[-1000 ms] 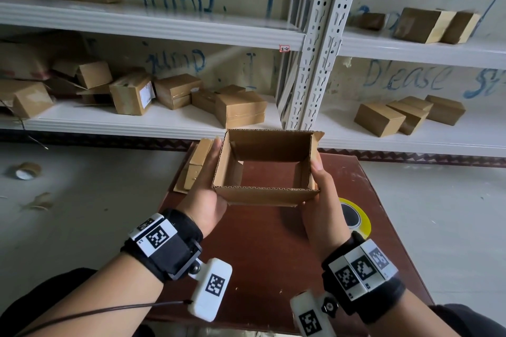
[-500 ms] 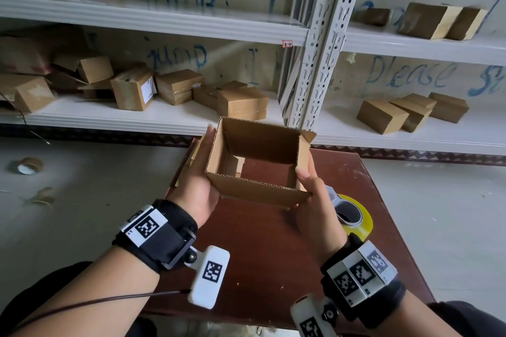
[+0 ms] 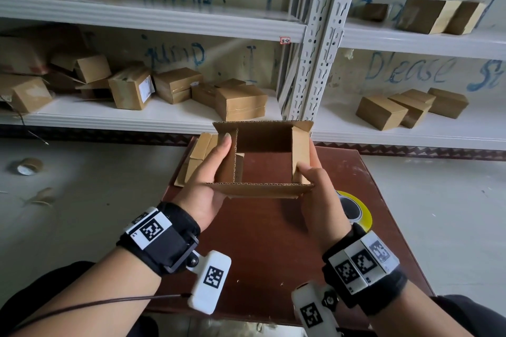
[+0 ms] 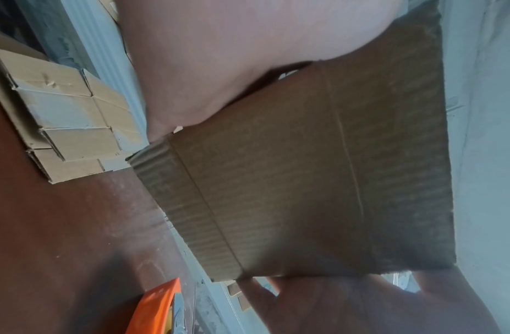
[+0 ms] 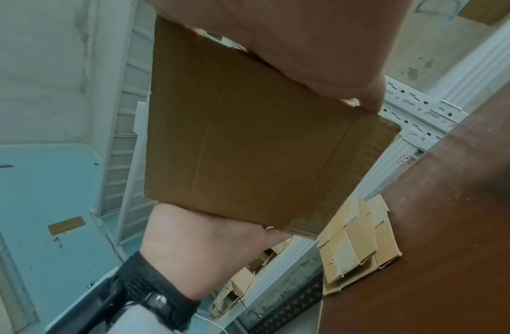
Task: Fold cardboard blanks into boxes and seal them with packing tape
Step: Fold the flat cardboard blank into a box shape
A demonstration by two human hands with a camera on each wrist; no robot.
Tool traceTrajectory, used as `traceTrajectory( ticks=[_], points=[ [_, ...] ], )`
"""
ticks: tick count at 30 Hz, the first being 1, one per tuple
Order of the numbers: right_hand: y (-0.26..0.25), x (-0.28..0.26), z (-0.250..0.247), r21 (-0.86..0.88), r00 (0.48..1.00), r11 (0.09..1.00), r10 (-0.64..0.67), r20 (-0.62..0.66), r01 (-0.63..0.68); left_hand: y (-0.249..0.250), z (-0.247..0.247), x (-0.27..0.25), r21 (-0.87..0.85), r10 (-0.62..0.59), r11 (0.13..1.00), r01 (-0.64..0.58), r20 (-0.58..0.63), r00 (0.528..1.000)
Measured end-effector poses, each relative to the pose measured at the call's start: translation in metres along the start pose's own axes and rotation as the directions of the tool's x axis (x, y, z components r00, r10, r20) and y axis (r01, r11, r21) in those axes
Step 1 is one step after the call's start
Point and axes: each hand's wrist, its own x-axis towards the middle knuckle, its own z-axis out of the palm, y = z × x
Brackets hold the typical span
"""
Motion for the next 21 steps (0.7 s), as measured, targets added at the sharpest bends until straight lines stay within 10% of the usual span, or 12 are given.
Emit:
traceTrajectory(
  ticks=[21],
  points=[
    [-0.005, 0.002, -0.004, -0.127, 0.989, 0.992, -0.039, -0.143, 0.021, -0.01, 0.002, 0.002, 0.148, 0.007, 0.989, 0.011, -0.123, 0.992]
  ],
)
